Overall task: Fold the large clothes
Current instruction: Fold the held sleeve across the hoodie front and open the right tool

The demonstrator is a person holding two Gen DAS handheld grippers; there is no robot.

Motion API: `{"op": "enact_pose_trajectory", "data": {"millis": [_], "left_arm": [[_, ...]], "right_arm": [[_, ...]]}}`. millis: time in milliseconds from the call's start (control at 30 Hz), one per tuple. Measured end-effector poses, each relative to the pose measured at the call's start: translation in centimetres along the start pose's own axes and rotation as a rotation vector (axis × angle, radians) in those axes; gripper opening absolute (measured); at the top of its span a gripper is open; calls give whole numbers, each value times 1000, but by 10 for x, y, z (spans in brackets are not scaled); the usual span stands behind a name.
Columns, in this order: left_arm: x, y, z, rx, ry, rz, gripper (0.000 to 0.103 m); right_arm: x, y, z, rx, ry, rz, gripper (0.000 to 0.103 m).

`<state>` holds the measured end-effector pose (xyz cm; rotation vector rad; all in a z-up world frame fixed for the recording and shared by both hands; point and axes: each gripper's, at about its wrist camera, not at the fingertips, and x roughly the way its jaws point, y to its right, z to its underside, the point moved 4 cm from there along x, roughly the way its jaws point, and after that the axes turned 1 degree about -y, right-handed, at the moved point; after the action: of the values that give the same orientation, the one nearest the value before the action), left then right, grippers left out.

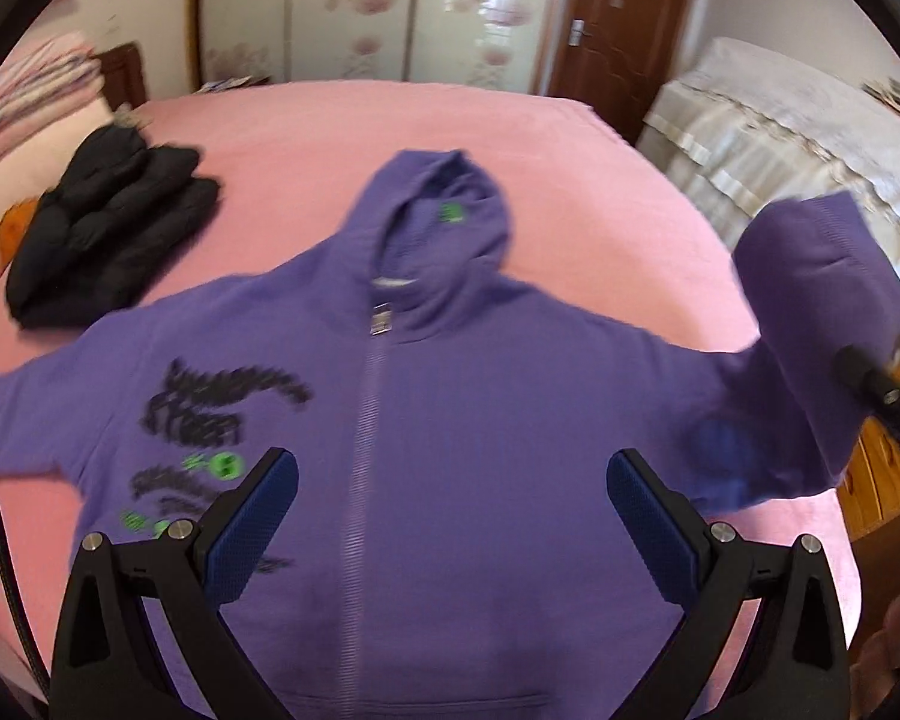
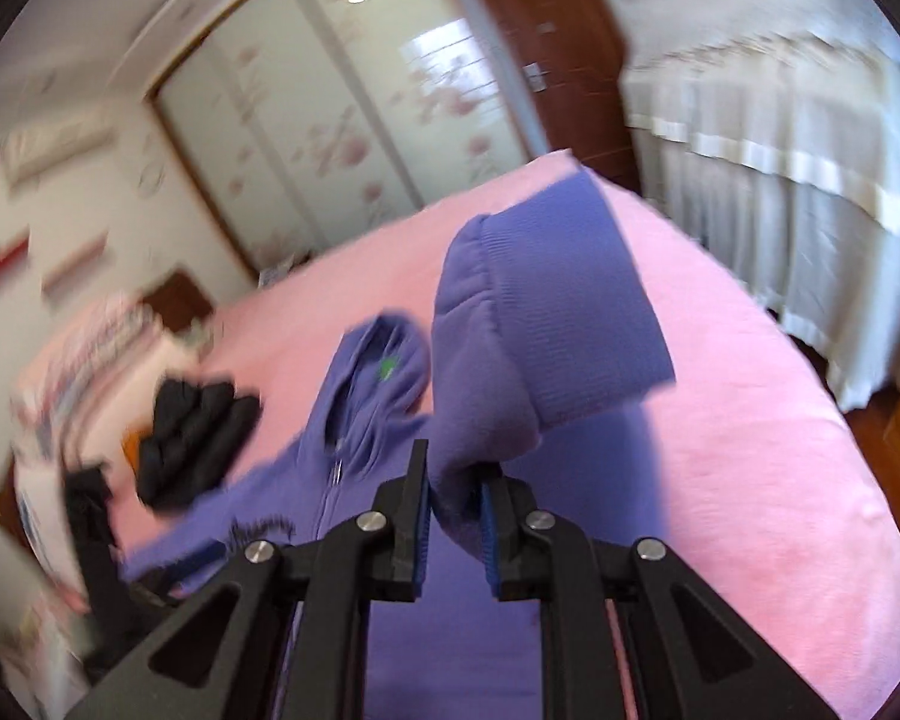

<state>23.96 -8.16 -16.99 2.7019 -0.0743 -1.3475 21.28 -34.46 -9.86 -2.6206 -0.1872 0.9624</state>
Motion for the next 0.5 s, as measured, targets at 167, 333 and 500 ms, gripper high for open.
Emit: {"op": "enact_pose_trajectory", "data": {"millis": [167,333,500], "left_arm": [[17,-54,17,-84,-70,-21,102],[35,-69,30,-110,-127,26,102],[52,-55,39,-114,-180,135,102]], "right_arm": [[97,-57,56,-213,-198,168,51],[135,-68,112,-222,-387,132,51],[109,-66,116,-165,-359,90,51]]}}
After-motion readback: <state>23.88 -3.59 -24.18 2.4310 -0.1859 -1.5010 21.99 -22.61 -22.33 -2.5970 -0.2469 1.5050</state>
